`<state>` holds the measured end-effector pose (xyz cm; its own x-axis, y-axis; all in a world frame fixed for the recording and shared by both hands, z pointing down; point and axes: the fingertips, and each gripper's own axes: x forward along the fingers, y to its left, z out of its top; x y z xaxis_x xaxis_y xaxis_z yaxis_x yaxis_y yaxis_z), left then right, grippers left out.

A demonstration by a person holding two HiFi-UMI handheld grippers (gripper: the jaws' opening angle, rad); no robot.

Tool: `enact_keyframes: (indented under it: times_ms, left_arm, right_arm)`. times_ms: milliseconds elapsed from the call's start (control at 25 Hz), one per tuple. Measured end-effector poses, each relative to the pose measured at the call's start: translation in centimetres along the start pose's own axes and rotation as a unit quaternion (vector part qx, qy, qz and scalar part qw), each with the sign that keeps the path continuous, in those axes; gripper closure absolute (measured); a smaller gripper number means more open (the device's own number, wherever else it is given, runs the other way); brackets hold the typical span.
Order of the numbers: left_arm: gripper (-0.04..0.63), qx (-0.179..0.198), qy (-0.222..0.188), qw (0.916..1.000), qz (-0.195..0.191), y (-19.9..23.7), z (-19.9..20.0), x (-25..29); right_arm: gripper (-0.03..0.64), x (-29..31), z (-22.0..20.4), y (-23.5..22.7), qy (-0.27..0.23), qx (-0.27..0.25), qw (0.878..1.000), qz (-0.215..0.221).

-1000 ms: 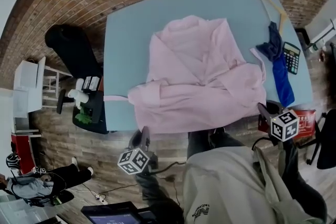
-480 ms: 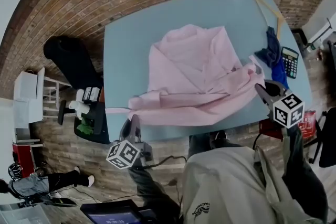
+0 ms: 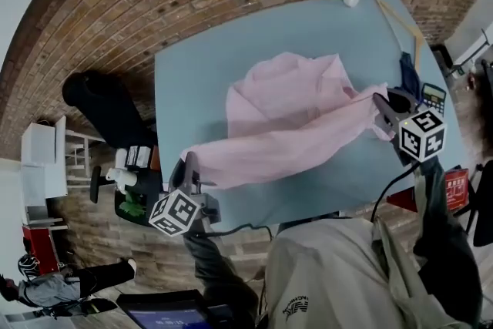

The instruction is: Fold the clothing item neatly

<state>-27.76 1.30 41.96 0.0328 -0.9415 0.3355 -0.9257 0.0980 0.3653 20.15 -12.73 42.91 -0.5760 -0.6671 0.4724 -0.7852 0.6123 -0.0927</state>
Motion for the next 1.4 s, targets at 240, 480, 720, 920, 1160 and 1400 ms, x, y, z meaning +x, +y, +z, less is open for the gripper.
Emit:
enact_keyframes:
  times_ms: [240, 480, 720, 920, 1160, 1400]
  left_arm:
    - [0.548, 0.012, 0.021, 0.9995, 0.02, 1.3, 1.6, 6.1]
    - [0.548, 0.026, 0.056, 0.9978, 0.026, 2.7, 1.4, 12.0]
    - [0.546, 0.028, 0.087, 0.9953, 0.03, 5.0, -0.1, 16.1]
    - [0.545, 0.05, 0.112, 0.9912, 0.048, 7.1, -1.7, 18.7]
    - [0.423, 0.055, 0.151, 0.9853, 0.059, 8.5, -4.9, 19.9]
    - [0.331, 0.062, 0.156, 0.9845, 0.049, 8.1, -6.4, 18.6]
  right_arm:
    - [0.561, 4.7, 1.6, -2.4, 0.004, 0.002, 1.0, -0.024]
    - [0.561, 9.9, 1.8, -4.9, 0.028, 0.008, 0.999, -0.039]
    - [0.561, 14.5, 0.5, -6.3, 0.058, -0.009, 0.997, -0.051]
    - [0.561, 17.3, -1.1, -7.4, 0.076, -0.016, 0.995, -0.062]
    - [0.485, 18.7, -4.1, -9.0, 0.091, 0.051, 0.992, -0.07]
    - [0.42, 15.5, -4.0, -9.0, 0.065, 0.077, 0.992, -0.083]
